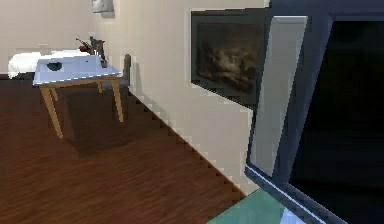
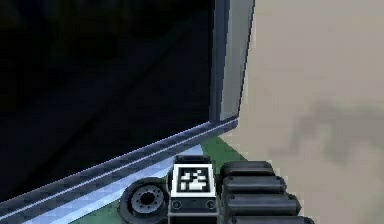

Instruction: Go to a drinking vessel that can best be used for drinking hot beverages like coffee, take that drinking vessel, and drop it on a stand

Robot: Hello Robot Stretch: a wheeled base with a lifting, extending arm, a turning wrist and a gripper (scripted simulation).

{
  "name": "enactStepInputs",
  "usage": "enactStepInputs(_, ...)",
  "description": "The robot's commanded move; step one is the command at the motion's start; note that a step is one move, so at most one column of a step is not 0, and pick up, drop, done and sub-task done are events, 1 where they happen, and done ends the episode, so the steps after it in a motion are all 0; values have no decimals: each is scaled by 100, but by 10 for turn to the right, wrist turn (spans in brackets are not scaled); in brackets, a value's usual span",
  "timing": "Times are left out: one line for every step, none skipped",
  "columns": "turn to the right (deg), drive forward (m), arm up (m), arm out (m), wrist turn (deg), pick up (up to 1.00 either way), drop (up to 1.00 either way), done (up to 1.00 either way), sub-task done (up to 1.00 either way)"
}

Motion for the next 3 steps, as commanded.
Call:
enactStepInputs(30, 0, 0, 0, 0, 0, 0, 0, 0)
enactStepInputs(0, 5, 0, 0, 0, 0, 0, 0, 0)
enactStepInputs(0, 0, 0, 0, 0, 0, 0, 100, 0)
